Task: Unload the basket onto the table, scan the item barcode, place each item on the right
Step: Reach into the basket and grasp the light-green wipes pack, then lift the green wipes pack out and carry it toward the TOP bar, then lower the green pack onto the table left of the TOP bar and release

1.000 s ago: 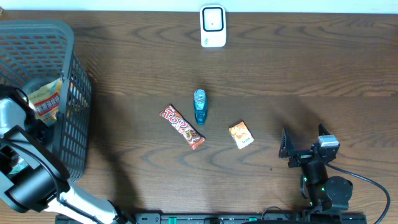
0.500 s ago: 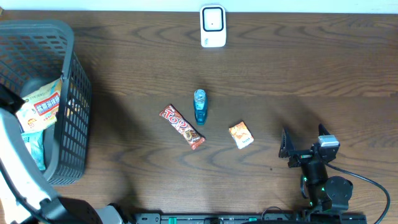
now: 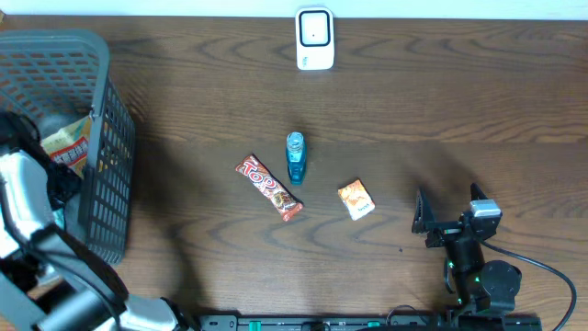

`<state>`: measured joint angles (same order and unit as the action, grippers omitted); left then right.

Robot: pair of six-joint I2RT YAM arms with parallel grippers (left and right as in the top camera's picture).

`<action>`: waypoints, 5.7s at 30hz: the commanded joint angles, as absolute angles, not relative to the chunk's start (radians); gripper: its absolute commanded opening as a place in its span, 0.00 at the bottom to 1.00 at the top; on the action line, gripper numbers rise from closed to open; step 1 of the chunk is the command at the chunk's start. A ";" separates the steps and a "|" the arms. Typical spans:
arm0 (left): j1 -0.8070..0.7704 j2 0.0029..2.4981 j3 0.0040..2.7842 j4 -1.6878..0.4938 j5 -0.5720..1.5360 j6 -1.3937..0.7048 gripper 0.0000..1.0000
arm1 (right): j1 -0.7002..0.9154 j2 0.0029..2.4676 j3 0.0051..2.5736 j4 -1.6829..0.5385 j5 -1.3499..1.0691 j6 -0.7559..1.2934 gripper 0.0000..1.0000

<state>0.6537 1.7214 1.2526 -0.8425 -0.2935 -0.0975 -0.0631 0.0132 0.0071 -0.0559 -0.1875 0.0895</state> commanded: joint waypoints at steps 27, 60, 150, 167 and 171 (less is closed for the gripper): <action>0.703 1.955 1.250 -0.739 -0.349 -0.132 0.07 | -0.059 0.013 0.006 -0.060 -0.193 0.081 0.99; 0.452 0.910 1.296 -0.527 0.415 -0.204 0.07 | -0.059 0.013 0.006 -0.060 -0.193 0.081 0.99; -0.361 1.743 1.030 -0.517 0.066 -0.143 0.91 | -0.059 0.013 0.006 -0.060 -0.193 0.081 0.99; -0.361 1.345 1.089 -0.648 -0.184 -0.127 0.98 | -0.059 0.013 0.006 -0.060 -0.193 0.081 0.99; -0.354 1.179 1.090 -0.648 -0.219 -0.128 0.98 | -0.059 0.013 0.006 -0.060 -0.193 0.081 0.99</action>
